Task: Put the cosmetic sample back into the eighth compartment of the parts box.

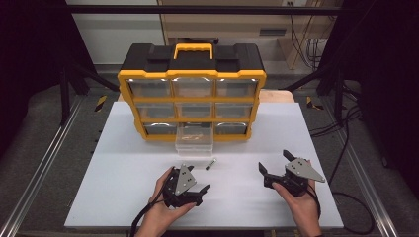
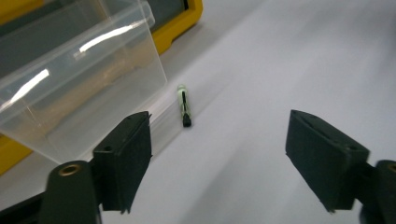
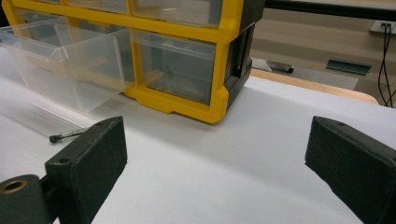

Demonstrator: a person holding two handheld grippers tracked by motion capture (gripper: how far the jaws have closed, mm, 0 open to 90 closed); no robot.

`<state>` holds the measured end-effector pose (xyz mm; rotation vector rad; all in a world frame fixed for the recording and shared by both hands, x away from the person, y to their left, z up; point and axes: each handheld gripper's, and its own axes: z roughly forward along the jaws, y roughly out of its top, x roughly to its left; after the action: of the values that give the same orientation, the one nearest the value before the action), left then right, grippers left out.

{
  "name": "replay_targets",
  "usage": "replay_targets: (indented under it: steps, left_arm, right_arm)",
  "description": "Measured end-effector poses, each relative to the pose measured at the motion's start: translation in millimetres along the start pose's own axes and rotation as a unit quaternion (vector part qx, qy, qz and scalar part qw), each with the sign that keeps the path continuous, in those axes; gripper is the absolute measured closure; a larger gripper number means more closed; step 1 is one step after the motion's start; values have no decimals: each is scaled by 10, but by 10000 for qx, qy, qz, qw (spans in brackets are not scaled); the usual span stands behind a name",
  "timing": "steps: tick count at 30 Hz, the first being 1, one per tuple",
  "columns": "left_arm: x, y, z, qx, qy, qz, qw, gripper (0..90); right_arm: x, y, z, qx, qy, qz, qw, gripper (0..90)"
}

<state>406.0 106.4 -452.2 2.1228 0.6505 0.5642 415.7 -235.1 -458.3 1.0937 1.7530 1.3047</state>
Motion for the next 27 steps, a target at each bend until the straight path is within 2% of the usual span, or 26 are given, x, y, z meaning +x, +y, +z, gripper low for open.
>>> replay_targets:
  steps: [3, 4, 8, 12, 14, 21, 22, 23, 25, 27]
  left_arm:
    - [2, 5, 94, 181, -67, -46, 9998, 353]
    - [12, 14, 178, 294, -114, -127, 9994, 392]
    - [28, 36, 306, 390, -95, -224, 9989, 470]
    - [60, 55, 472, 421, -2, -427, 9982, 520]
    - [72, 54, 533, 475, 68, -441, 9979, 560]
    - [84, 80, 712, 552, 235, -507, 9969, 611]
    - [78, 84, 740, 556, 151, -518, 9970, 622]
    - [78, 93, 771, 629, 260, -490, 9965, 623]
    - [73, 107, 797, 657, 333, -415, 9964, 629]
    - [72, 111, 808, 642, 375, -425, 9963, 632]
  right_arm:
    - [3, 0, 4, 11, 10, -2, 10000, 59]
    - [6, 2, 2, 5, 13, 5, 10000, 58]
    - [2, 2, 0, -1, 0, 6, 10000, 59]
    - [-1, 3, -5, 4, 2, 19, 10000, 59]
    - [-2, 2, -1, -2, 9, 14, 10000, 59]
    - [-5, 4, -2, -5, 25, 27, 10000, 59]
    - [-6, 4, -1, -10, 27, 18, 10000, 59]
    - [-6, 5, -1, -9, 29, 17, 10000, 59]
    - [-4, 7, -4, -10, 34, 26, 10000, 59]
    - [-4, 8, -5, -11, 34, 25, 10000, 59]
